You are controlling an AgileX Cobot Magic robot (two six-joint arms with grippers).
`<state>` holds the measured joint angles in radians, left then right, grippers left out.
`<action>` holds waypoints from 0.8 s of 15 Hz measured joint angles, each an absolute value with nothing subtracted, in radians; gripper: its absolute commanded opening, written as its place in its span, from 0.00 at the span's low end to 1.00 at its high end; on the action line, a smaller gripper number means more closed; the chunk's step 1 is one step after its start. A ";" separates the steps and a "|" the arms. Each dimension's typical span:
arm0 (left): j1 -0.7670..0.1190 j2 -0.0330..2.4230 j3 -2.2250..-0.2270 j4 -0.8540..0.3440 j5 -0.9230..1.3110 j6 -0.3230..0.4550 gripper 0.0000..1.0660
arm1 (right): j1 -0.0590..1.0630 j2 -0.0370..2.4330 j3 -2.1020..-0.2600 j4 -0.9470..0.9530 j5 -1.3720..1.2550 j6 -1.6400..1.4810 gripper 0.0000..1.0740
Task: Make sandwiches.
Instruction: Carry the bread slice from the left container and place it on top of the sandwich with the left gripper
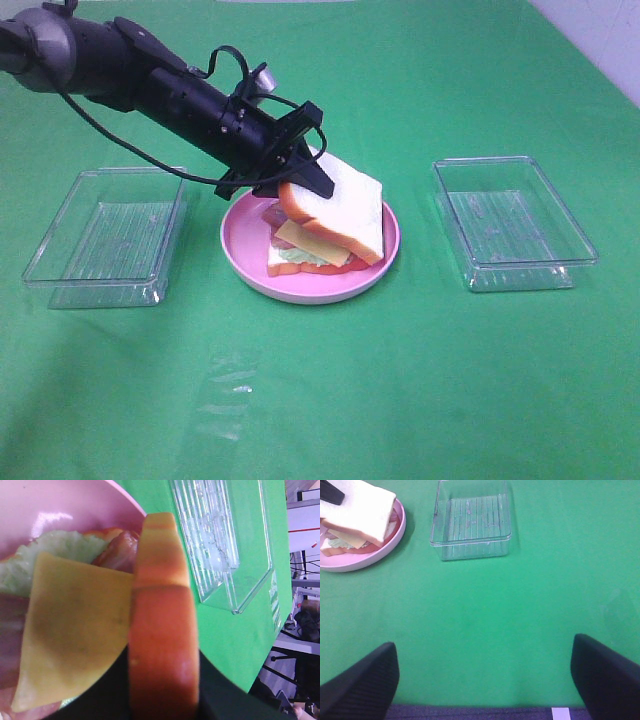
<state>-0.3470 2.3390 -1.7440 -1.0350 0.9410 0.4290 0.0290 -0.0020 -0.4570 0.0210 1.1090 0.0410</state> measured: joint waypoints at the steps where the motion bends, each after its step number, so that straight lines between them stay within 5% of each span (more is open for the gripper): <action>1: -0.347 2.339 -1.744 -1.034 0.936 0.429 0.51 | 0.029 -0.002 -0.457 0.021 1.109 0.041 0.83; 2: -0.347 2.339 -1.748 -1.032 0.926 0.401 0.83 | 0.029 -0.002 -0.457 0.021 1.109 0.041 0.83; 3: -0.347 2.340 -1.766 -1.016 0.934 0.393 0.95 | 0.029 -0.002 -0.457 0.021 1.109 0.041 0.83; 6: -0.347 2.340 -1.866 -0.891 1.028 0.333 0.96 | 0.029 -0.002 -0.457 0.021 1.109 0.041 0.83; 12: -0.347 2.340 -2.103 -0.465 1.208 0.019 0.96 | 0.029 -0.002 -0.457 0.021 1.109 0.041 0.83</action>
